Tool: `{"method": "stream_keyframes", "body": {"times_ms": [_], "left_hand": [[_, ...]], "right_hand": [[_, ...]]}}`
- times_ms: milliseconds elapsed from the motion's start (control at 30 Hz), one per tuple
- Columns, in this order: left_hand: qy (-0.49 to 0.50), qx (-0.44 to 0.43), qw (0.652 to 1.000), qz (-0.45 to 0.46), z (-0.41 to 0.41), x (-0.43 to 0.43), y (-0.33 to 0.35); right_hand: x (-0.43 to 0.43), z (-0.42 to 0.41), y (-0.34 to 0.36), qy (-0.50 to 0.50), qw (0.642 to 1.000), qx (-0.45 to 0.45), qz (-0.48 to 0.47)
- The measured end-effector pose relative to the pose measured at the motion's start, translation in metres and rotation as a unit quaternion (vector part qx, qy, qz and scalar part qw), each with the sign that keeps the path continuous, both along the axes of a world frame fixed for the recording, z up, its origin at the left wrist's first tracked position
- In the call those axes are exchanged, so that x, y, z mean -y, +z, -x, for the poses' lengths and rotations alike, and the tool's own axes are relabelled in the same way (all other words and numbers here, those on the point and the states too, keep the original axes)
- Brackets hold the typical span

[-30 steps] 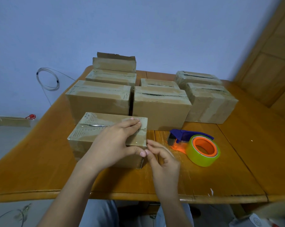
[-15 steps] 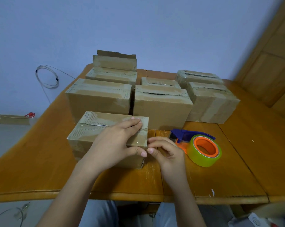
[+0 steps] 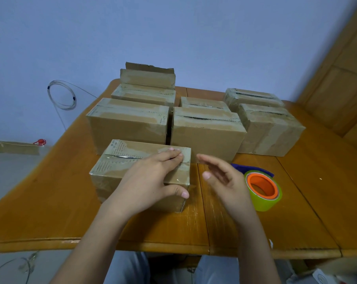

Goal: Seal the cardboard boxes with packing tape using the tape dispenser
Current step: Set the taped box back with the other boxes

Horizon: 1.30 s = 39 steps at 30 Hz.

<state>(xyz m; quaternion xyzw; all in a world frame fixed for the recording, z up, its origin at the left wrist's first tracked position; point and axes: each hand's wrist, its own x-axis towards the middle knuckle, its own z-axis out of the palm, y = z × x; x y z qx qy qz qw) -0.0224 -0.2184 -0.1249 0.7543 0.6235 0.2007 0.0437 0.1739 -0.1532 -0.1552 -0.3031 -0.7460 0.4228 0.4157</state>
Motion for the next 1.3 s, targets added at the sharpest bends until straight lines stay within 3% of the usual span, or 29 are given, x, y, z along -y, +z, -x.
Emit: {"method": "stream_keyframes", "body": {"times_ms": [133,333,500,700,933,1033,1167,1233,1300], "left_hand": [[-0.006,-0.002,1.0,-0.021,0.001,-0.001,-0.002],[-0.013,-0.007,0.999,-0.03,0.002,0.0,-0.003],[-0.013,-0.013,0.999,-0.034,0.002,-0.001,-0.003],[-0.01,-0.009,1.0,0.003,0.001,0.001,0.002],[-0.007,-0.008,1.0,-0.001,0.001,-0.001,0.0],[-0.004,-0.024,1.0,0.011,0.0,-0.001,0.003],[0.006,-0.056,0.998,0.03,-0.005,-0.001,0.008],[0.0,-0.027,0.999,0.037,-0.005,0.0,0.012],[-0.024,0.086,0.994,0.068,0.002,-0.001,0.017]], "right_hand": [[0.002,0.004,-0.005,0.047,0.989,0.119,-0.068],[-0.024,0.019,0.011,0.02,0.966,0.182,-0.181],[-0.05,0.03,0.025,0.07,0.938,0.238,-0.241],[-0.061,0.013,0.018,0.003,0.934,0.241,-0.264],[-0.044,0.023,0.016,0.103,0.934,0.258,-0.224],[-0.045,0.025,0.012,0.063,0.929,0.237,-0.276],[-0.047,0.011,-0.003,-0.067,0.919,0.192,-0.339],[-0.042,0.006,0.0,-0.095,0.935,0.162,-0.3],[-0.031,0.009,0.007,-0.078,0.949,0.142,-0.27]]}}
